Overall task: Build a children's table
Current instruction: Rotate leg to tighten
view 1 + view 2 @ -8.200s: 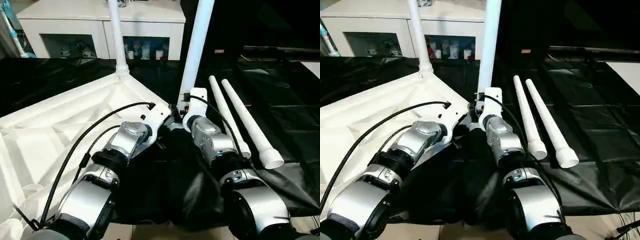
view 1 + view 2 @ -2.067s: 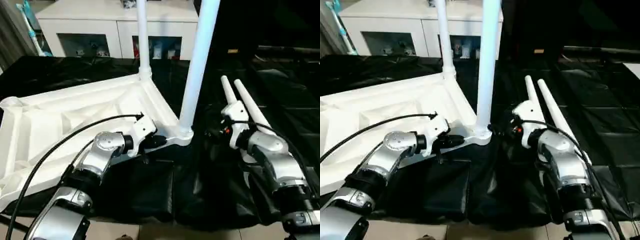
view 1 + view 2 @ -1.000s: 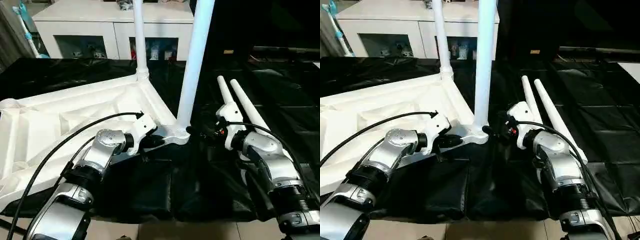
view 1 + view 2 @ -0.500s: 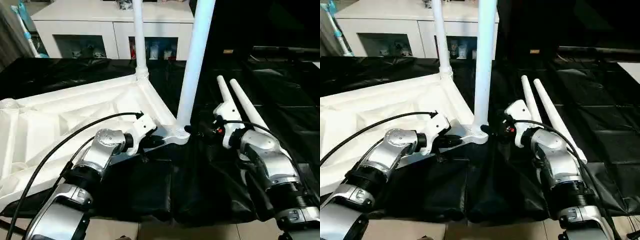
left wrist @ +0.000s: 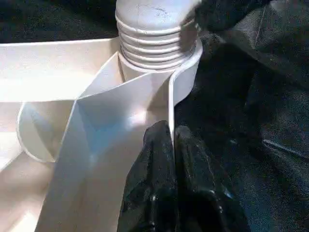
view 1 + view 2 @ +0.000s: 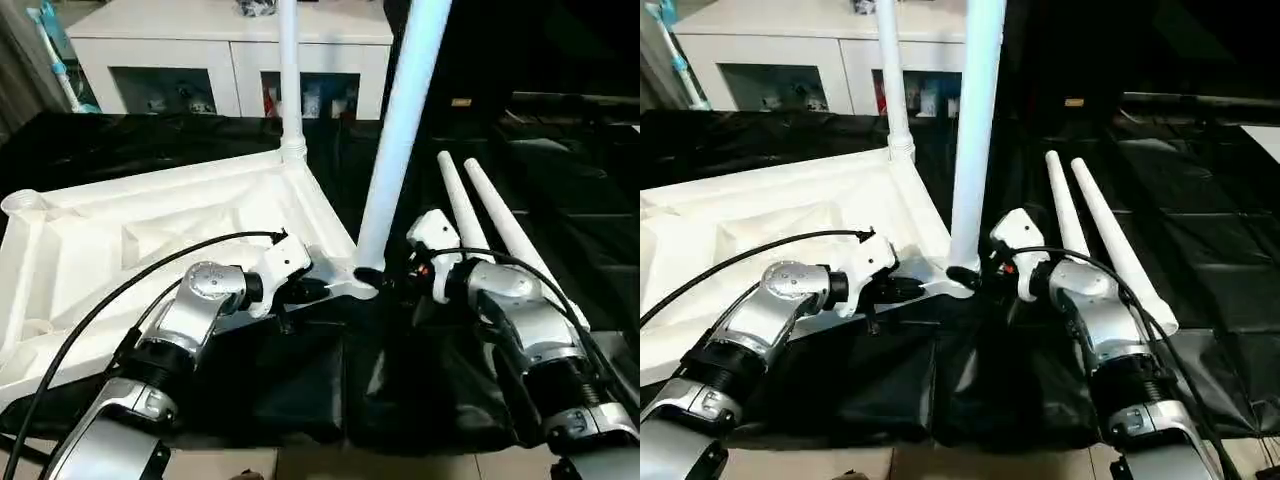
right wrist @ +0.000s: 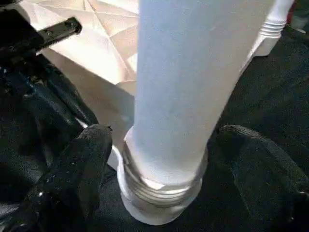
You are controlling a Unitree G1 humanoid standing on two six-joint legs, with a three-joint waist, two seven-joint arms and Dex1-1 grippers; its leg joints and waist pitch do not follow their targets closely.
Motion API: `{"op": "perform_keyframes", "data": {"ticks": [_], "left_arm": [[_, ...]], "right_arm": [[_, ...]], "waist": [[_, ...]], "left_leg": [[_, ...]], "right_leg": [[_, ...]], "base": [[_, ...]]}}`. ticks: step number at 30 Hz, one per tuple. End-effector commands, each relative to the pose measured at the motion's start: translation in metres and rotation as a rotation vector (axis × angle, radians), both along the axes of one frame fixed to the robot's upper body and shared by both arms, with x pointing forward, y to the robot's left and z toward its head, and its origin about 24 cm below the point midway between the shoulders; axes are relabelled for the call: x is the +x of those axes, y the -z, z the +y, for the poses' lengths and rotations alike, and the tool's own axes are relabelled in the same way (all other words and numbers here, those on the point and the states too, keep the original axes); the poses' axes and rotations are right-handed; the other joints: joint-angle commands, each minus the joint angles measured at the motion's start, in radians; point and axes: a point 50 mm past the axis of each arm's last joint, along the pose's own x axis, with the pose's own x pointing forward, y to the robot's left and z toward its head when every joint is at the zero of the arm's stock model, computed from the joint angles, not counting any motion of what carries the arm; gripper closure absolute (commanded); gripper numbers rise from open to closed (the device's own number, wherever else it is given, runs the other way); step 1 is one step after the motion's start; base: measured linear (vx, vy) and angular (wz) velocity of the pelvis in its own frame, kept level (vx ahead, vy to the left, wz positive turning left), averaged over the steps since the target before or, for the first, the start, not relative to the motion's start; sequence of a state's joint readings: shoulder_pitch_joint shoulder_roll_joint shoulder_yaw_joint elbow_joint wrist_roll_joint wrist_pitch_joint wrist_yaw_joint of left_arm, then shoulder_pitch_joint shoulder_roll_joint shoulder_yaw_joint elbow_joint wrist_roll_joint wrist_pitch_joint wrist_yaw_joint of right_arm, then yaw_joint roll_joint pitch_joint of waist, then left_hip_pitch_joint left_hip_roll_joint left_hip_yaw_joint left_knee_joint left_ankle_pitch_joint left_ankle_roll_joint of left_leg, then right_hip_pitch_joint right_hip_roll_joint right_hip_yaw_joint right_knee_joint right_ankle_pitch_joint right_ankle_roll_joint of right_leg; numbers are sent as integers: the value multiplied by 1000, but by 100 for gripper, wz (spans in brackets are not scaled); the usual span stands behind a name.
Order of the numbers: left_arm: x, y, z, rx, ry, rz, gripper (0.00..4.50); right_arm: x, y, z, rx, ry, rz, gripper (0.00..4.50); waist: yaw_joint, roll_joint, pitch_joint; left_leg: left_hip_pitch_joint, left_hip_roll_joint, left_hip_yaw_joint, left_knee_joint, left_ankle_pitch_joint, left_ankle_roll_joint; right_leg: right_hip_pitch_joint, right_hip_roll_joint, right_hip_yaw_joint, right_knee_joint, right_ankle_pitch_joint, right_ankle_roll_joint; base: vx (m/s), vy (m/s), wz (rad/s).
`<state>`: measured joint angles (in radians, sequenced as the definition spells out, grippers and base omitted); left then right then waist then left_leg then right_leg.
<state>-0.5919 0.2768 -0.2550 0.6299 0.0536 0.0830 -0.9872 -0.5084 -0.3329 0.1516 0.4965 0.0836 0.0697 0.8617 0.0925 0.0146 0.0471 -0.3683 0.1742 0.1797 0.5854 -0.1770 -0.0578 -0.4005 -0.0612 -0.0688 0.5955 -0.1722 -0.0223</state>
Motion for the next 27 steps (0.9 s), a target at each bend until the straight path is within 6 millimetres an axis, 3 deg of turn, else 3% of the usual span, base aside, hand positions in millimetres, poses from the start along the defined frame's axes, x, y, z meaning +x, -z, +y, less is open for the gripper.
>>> {"op": "perform_keyframes", "data": {"ticks": [1,9,10,21,27], "left_arm": [[-10,16,-4,26,47,65,443],[-10,16,-2,28,44,67,443],[-10,16,-2,27,47,69,450],[-11,17,-1,31,47,75,450],[-12,17,1,36,46,80,450]], "right_arm": [[2,0,-1,-36,-22,-12,60],[4,1,2,-6,-17,-12,60],[4,1,4,10,-17,-12,89],[3,7,7,24,-27,2,175],[3,8,10,30,-35,5,190]], "waist": [[-3,-20,-59],[-4,-18,-60],[-3,-18,-60],[-3,-20,-60],[-4,-20,-61]], "left_leg": [[9,57,-18,-65,-195,74],[9,58,-19,-65,-194,81],[10,59,-18,-64,-194,80],[10,59,-18,-64,-191,83],[8,59,-18,-64,-185,84]], "right_leg": [[47,-93,52,-76,-295,-178],[46,-92,52,-75,-285,-182],[47,-93,52,-76,-285,-184],[47,-92,52,-74,-276,-188],[48,-93,52,-72,-269,-189]], "base": [[0,0,0],[0,0,0],[0,0,0],[0,0,0],[0,0,0]]}}
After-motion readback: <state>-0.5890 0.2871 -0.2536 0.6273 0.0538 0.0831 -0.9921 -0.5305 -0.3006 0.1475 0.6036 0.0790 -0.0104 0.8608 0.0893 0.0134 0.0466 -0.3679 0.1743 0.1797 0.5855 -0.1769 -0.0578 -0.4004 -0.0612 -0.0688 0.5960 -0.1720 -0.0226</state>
